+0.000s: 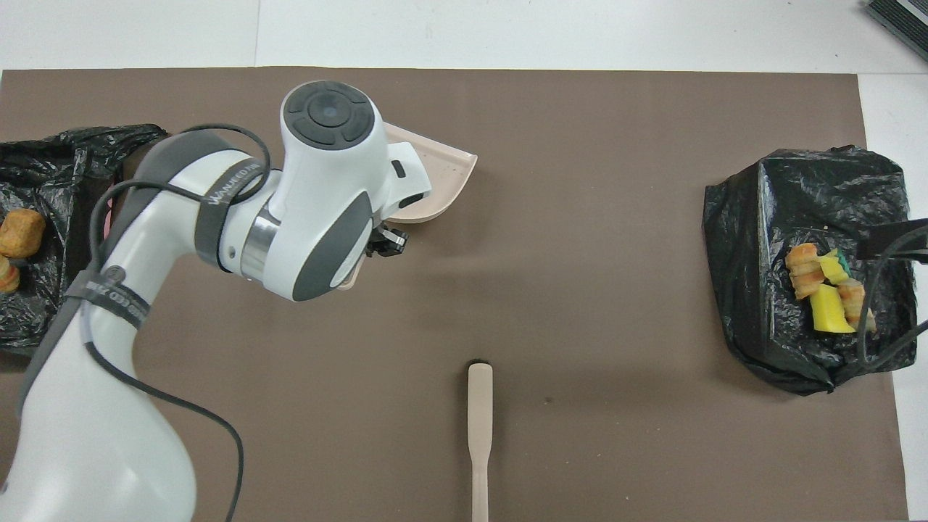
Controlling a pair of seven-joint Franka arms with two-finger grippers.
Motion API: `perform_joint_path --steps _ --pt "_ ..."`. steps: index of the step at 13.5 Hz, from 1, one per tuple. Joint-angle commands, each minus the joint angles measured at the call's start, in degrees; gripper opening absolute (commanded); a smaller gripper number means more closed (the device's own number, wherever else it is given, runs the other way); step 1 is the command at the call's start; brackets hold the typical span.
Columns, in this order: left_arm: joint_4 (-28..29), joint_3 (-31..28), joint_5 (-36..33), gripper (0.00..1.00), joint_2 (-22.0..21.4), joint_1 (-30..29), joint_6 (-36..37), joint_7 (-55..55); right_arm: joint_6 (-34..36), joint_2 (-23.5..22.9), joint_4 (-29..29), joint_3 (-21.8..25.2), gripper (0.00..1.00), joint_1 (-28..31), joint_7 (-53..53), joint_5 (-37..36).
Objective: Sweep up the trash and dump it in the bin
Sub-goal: 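Set the dustpan on the mat and open the left gripper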
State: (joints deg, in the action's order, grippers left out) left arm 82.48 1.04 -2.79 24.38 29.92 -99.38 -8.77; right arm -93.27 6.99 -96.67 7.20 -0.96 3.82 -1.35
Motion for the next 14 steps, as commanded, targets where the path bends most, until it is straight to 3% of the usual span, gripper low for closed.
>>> perform_joint_path --steps 1,3,7,11,14 --pt "-2.41 -0.78 1.82 0.0 2.25 4.42 -2.12 -9.12 2.2 0.92 -1.41 -0.43 1.0 0.52 -2.51 -0.49" --pt "-2.41 -0.69 3.92 0.0 2.69 5.93 -4.24 -15.19 2.65 1.88 -3.51 -0.52 1.0 -0.26 -2.15 -0.4" --pt "-6.71 -0.69 3.58 0.0 10.33 9.63 -8.44 -23.98 2.21 2.5 -4.49 -0.78 1.0 0.08 -2.33 -0.93" --pt "-5.4 -0.17 5.5 0.0 10.87 9.72 -13.37 -25.07 3.96 3.2 -5.11 -1.92 1.0 -1.76 2.06 -0.93" --pt "-4.87 -0.25 7.63 0.03 10.43 9.81 -13.04 -25.06 4.67 3.46 -5.02 -2.45 1.0 -3.34 3.39 -1.89"
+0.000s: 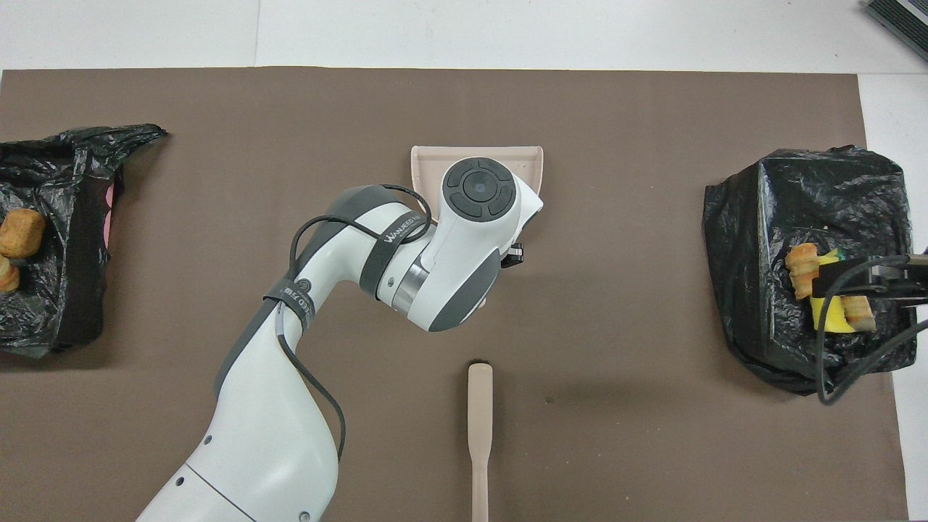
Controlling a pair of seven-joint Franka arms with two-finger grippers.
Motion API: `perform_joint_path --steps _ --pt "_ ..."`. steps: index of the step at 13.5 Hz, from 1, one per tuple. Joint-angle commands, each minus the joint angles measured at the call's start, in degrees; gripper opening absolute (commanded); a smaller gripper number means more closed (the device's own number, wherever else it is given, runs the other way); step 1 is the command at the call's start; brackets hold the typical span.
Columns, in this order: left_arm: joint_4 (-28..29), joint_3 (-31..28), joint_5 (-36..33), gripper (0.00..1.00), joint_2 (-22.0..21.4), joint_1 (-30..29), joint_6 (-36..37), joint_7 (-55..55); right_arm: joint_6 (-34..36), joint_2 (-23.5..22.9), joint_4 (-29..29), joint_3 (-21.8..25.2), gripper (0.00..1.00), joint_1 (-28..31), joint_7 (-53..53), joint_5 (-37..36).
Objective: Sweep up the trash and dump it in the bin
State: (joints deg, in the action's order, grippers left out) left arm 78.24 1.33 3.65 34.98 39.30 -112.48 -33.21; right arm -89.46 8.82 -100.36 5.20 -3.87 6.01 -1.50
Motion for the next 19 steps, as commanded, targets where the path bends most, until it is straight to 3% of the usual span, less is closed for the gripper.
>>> perform_joint_path --steps 1,2,3,4,7,11,13,16,19 --pt "-0.2 -0.54 1.01 0.26 -0.35 0.43 -0.02 -0.62 1.04 1.9 -1.33 -0.81 1.0 -0.87 1.2 -3.06" --pt "-0.02 -0.54 0.83 0.47 -0.44 0.34 0.33 -0.45 1.39 2.77 -1.76 -1.07 1.0 -1.57 1.38 -3.42" --pt "0.07 -0.63 0.39 0.59 -0.52 0.43 0.6 -0.62 1.56 3.74 -3.25 -1.16 1.0 -1.67 1.55 -3.42" --pt "0.07 -0.71 0.13 0.78 -0.53 0.25 0.51 -0.71 1.48 5.84 -6.05 -1.42 1.0 -2.37 3.03 -3.34" --pt "1.72 -0.98 -1.89 1.0 -3.84 -1.23 1.47 -0.01 1.48 7.1 -7.4 -1.51 1.0 -5.01 7.44 -3.07" --pt "13.05 -1.51 -1.98 1.0 -15.53 -6.67 1.82 6.91 2.97 1.21 0.85 0.85 1.0 -2.29 0.51 -0.71" --pt "20.25 -1.42 -3.99 1.0 -22.38 -11.41 0.69 8.68 3.32 0.5 2.01 0.95 1.0 -2.11 0.41 -0.52" --pt "23.79 -1.42 -3.92 1.0 -30.21 -17.22 3.92 19.13 7.18 -4.23 10.59 1.04 1.0 -0.97 -0.38 0.0" --pt "23.19 -1.51 -3.92 1.0 -35.31 -22.23 8.76 26.68 6.31 -4.25 10.54 1.39 1.0 -0.09 -0.56 2.38"
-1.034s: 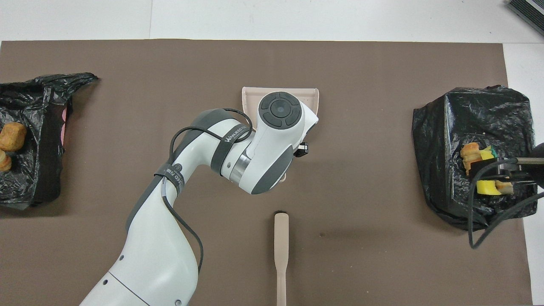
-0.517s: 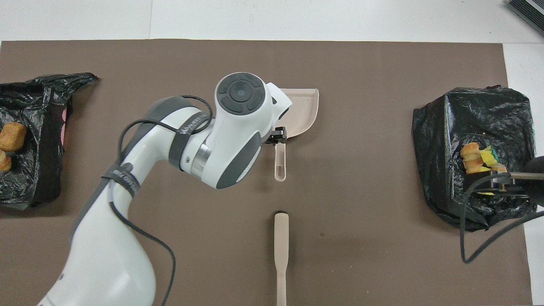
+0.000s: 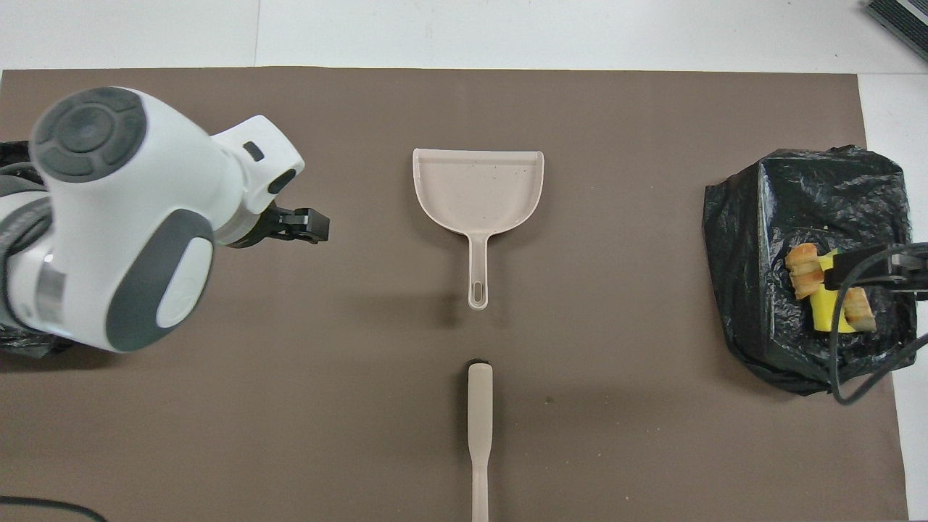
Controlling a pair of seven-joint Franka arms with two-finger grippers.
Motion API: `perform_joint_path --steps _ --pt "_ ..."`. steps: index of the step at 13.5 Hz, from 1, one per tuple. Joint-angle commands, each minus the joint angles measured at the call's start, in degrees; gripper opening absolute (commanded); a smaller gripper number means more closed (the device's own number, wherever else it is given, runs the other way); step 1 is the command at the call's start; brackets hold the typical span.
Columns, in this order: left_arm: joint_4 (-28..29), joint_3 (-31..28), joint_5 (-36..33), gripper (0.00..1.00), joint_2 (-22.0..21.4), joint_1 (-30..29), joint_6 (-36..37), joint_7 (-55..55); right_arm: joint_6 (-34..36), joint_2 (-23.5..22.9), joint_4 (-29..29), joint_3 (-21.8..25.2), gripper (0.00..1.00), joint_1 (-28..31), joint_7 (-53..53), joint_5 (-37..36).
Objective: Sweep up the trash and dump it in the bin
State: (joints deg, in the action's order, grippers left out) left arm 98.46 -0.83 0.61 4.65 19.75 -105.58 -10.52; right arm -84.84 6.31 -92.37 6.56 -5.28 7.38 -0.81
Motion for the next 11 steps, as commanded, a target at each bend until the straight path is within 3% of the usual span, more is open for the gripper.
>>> perform_joint_path --steps 1,3,5,11 --pt "2.35 0.65 -0.87 1.0 -6.74 -4.1 3.96 6.98 1.69 -1.74 2.63 0.04 1.0 1.41 -2.1 1.08" --pt "-0.79 0.57 -1.05 1.0 -8.95 -7.52 8.7 9.37 1.69 -1.83 3.07 0.04 1.0 1.32 -2.37 0.64" --pt "-7.11 0.22 -0.44 1.0 -8.26 -9.64 13.71 9.9 0.04 -1.57 2.9 0.12 1.0 1.41 -2.54 0.72" --pt "-23.56 0.21 -0.17 1.0 0.43 -13.51 26.38 18.61 -1.21 -0.86 1.67 0.12 1.0 1.32 -6.76 -0.24"
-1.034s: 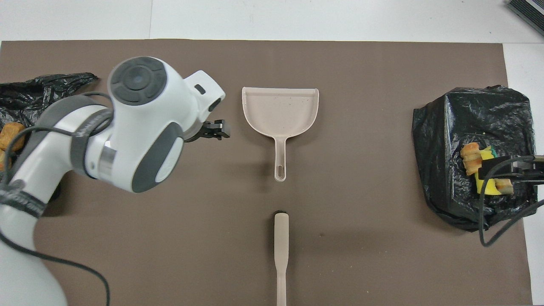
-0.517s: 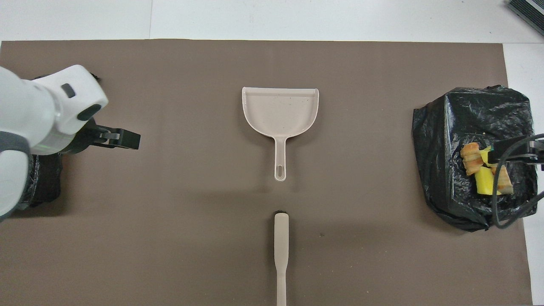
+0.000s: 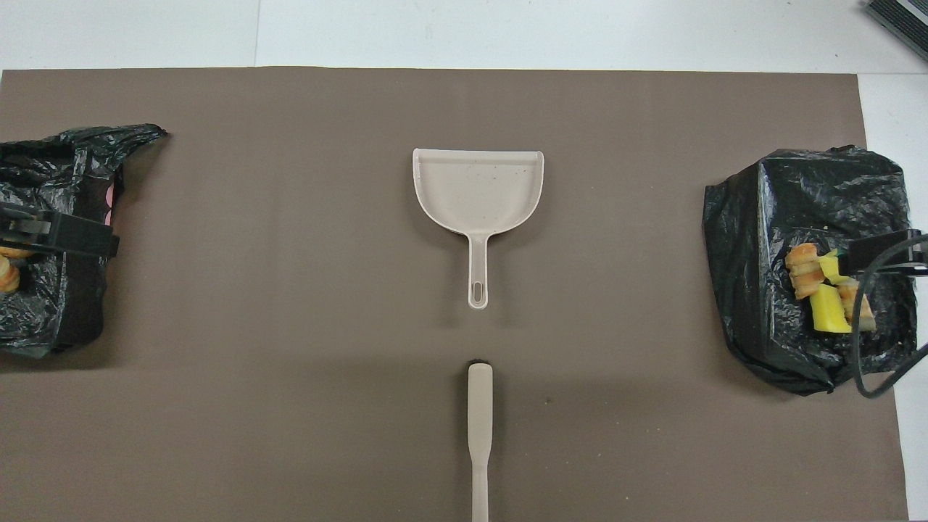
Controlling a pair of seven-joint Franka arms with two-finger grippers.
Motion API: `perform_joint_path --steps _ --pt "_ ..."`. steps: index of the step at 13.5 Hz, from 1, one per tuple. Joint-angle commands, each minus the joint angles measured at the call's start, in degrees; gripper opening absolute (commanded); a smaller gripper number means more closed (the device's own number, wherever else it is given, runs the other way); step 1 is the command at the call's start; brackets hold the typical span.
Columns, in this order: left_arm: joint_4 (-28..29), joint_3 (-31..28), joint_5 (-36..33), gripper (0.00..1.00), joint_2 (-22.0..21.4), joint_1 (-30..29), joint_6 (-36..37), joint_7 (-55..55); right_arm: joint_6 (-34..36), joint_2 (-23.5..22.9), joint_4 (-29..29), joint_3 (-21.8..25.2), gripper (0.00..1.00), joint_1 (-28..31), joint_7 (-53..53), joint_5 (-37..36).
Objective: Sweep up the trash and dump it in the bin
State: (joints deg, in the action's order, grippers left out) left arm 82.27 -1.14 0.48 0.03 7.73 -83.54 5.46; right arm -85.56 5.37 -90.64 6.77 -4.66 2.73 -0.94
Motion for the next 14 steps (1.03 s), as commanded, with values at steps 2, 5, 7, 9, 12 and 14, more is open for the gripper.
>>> perform_joint_path --steps 2,5,7,9,12,14 --pt "-6.6 0.44 0.48 1.0 3.93 -2.28 4.0 2.71 -0.49 0.34 -0.5 -0.18 1.0 0.71 -2.29 -0.12" --pt "-0.28 0.0 0.92 1.0 0.24 -2.98 0.76 2.45 -0.49 0.43 -0.94 -0.09 1.0 0.71 -2.21 -0.12" --pt "3.58 0.0 0.92 1.0 -1.87 -2.98 -0.21 2.36 -0.49 0.6 -0.94 -0.09 1.0 0.71 -2.12 -0.12" --pt "5.53 0.0 0.92 1.0 -2.49 -2.9 -2.14 2.19 -0.49 0.69 -1.03 -0.09 1.0 0.71 -1.85 -0.12" --pt "5.62 0.0 0.92 1.0 -2.41 -2.98 -2.24 2.27 -0.57 0.78 -1.29 -0.18 1.0 0.53 -3.52 -0.12" --pt "5.54 0.0 0.92 1.0 -2.41 -3.07 -1.63 2.01 -0.57 0.87 -1.46 -0.27 1.0 0.62 -3.7 -0.12"
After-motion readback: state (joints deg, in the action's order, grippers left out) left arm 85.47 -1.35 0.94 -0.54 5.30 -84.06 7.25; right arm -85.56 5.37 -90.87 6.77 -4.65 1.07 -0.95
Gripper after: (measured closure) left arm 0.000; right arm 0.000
